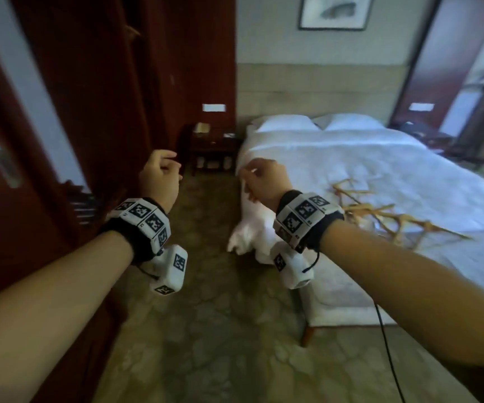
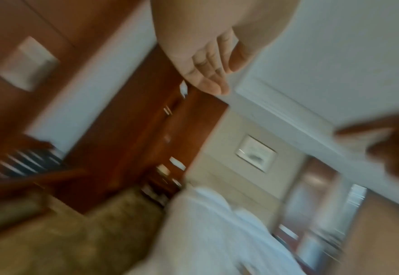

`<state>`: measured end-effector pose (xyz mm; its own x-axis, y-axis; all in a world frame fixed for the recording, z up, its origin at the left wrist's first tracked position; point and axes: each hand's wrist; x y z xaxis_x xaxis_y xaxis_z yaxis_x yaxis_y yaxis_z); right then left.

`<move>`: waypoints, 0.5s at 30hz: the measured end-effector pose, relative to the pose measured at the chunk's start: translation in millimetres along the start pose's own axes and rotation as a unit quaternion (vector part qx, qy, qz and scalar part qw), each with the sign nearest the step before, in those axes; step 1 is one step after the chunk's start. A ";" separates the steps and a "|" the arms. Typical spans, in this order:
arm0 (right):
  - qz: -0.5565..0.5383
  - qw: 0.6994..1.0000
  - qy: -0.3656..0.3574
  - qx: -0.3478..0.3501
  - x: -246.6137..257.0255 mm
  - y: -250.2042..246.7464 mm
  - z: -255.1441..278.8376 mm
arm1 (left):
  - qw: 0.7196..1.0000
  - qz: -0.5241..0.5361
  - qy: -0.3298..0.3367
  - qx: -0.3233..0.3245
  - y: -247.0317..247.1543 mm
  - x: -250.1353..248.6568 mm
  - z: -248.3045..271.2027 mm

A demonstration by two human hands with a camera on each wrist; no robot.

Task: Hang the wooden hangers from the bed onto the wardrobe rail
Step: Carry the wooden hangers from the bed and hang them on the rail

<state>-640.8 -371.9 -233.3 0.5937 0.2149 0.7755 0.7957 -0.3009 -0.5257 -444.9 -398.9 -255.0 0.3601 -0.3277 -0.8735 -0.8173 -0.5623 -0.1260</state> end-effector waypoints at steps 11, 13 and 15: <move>0.031 0.934 0.311 -0.173 -251.2 -168.0 -93.8 | 0.977 0.079 -0.074 0.183 312.0 5.7 -1.7; 0.036 0.916 0.339 -0.210 -286.1 -193.3 -108.8 | 0.972 0.083 -0.097 0.198 361.2 5.9 -6.4; 0.035 0.901 0.363 -0.234 -317.4 -213.9 -117.6 | 0.965 0.084 -0.120 0.217 410.0 8.7 -9.8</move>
<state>-1013.5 -485.0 -325.9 0.2692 -0.4327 0.8604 0.5204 -0.6864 -0.5080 -772.4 -639.7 -309.7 0.1334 -0.1724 -0.9760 -0.9854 -0.1286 -0.1119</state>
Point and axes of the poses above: each hand's wrist, its own z-axis away from the middle knuckle, its own y-axis out of the palm, x = y × z, and after that the axes turned 8 degrees about -x, right-handed
